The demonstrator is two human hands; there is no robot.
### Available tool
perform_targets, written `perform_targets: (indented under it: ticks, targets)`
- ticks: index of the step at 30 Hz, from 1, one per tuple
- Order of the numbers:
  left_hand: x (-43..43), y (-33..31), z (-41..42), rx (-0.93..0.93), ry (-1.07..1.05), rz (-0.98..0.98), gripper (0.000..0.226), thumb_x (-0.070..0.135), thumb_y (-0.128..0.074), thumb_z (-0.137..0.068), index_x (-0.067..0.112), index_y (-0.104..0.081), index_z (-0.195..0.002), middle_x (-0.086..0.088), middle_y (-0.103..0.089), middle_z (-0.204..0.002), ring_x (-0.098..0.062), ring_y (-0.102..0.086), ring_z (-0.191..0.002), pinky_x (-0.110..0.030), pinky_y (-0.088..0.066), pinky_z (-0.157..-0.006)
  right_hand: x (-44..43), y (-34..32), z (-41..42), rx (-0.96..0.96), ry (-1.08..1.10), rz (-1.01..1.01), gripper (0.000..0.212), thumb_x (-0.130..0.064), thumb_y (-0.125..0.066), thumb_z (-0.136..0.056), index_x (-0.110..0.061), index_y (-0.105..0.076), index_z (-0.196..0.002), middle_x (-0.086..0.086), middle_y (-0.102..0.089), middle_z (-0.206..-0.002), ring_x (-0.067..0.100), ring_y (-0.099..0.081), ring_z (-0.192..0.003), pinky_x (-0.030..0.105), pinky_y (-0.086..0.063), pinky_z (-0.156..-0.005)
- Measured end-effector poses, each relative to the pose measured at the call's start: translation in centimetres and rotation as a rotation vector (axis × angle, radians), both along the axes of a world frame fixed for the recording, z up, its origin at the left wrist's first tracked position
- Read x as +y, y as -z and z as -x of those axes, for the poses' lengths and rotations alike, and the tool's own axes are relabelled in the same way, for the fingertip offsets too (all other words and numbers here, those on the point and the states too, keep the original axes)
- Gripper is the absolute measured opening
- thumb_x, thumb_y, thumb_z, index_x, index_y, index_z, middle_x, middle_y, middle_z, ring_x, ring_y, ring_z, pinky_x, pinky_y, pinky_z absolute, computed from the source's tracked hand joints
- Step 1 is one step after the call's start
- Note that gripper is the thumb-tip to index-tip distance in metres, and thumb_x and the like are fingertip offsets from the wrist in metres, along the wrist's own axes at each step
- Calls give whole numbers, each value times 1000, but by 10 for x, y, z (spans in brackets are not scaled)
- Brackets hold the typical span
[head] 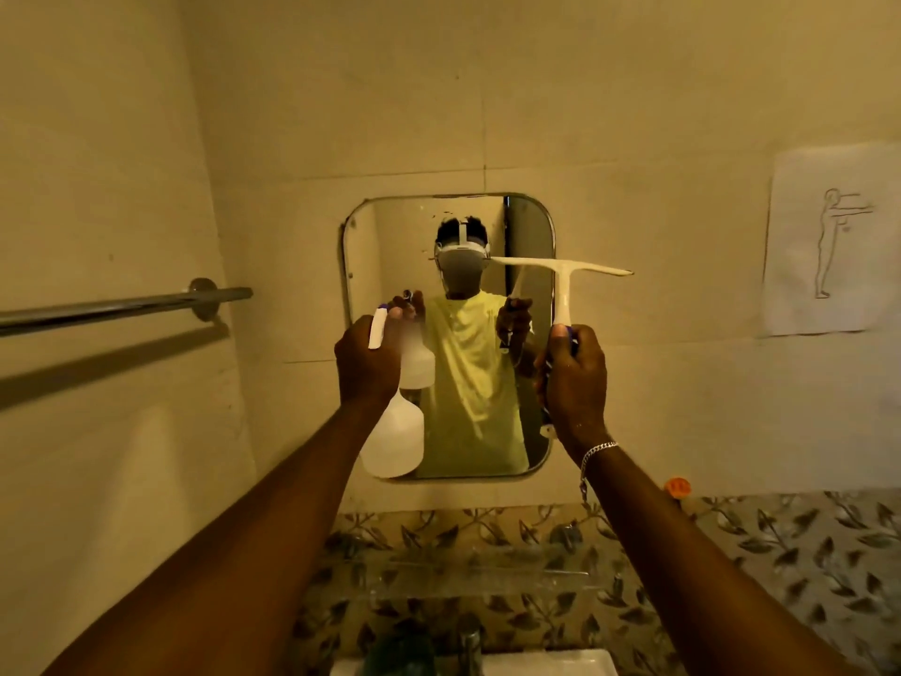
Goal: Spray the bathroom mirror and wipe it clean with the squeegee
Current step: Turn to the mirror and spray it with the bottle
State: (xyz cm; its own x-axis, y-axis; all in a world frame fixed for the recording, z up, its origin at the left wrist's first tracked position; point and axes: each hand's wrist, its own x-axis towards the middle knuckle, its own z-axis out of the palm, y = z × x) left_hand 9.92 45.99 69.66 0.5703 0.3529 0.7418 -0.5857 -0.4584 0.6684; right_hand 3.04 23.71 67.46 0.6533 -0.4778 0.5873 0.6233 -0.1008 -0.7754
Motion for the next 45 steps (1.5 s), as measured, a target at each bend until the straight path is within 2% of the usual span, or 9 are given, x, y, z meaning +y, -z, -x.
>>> perform_targets:
  ticks: [7,13,19,25,28,31,34,38,45]
  targets:
    - [-7,-6,-3,32,-52,62,39,45,-62,-96,8,-74,-98,1,-66,-78,-3,-57,-60,-13,-41,-52,-4,-1,0,4,9,-1,30,-31,-44,-111,-4,-55,-107,11,-59,-76,25,-52,-59,29,-43,-50]
    - [-20,-9,-2,-61,46,-5,34,39,-62,-97,7,-73,-105,-4,-71,-87,-13,-65,-73,-15,-48,-60,-9,1,0,-17,32,13,25,-30,-44,-111,-9,-55,-104,8,-58,-73,18,-52,-54,24,-46,-44]
    - [-56,-12,0,-126,134,-30,32,33,-62,-99,6,-76,-109,-3,-74,-87,1,-63,-70,1,-44,-59,-21,1,3,-38,60,-17,24,-29,-45,-111,-9,-55,-102,8,-58,-73,21,-52,-56,30,-47,-50]
    - [-98,-21,4,-112,177,-31,34,34,-60,-100,6,-72,-113,-12,-76,-100,-23,-70,-89,-27,-56,-79,-42,3,7,-29,82,-39,33,-29,-45,-111,2,-55,-114,14,-58,-79,19,-51,-57,28,-47,-48]
    - [-118,-25,3,-89,181,-40,36,34,-59,-100,5,-69,-119,-10,-75,-101,-17,-68,-84,-9,-46,-65,-53,4,9,-20,98,-52,33,-30,-44,-111,0,-55,-114,10,-59,-78,17,-51,-54,27,-46,-46]
    - [-131,-19,1,-55,161,-38,33,32,-59,-100,6,-69,-119,-8,-73,-97,-15,-65,-79,-6,-41,-60,-63,5,10,-18,119,-57,33,-31,-44,-111,0,-55,-113,8,-59,-76,17,-50,-53,24,-45,-43]
    - [-134,-8,-1,-7,206,8,31,29,-61,-100,3,-72,-115,-5,-72,-93,-11,-63,-77,-8,-48,-64,-69,8,11,-16,138,-56,33,-31,-44,-111,0,-55,-113,8,-59,-76,17,-51,-53,25,-46,-43]
    - [-127,12,-2,-23,218,44,18,25,-64,-98,9,-68,-103,12,-61,-81,2,-56,-69,4,-43,-58,-70,16,9,-7,141,-52,32,-32,-45,-111,-2,-56,-113,7,-59,-75,15,-51,-52,22,-46,-42]
    - [-78,43,-7,51,169,103,27,30,-61,-100,7,-72,-111,-1,-70,-90,-3,-61,-74,-13,-52,-65,-52,27,1,9,98,-52,30,-33,-45,-110,-5,-56,-108,3,-58,-72,14,-51,-51,25,-45,-43]
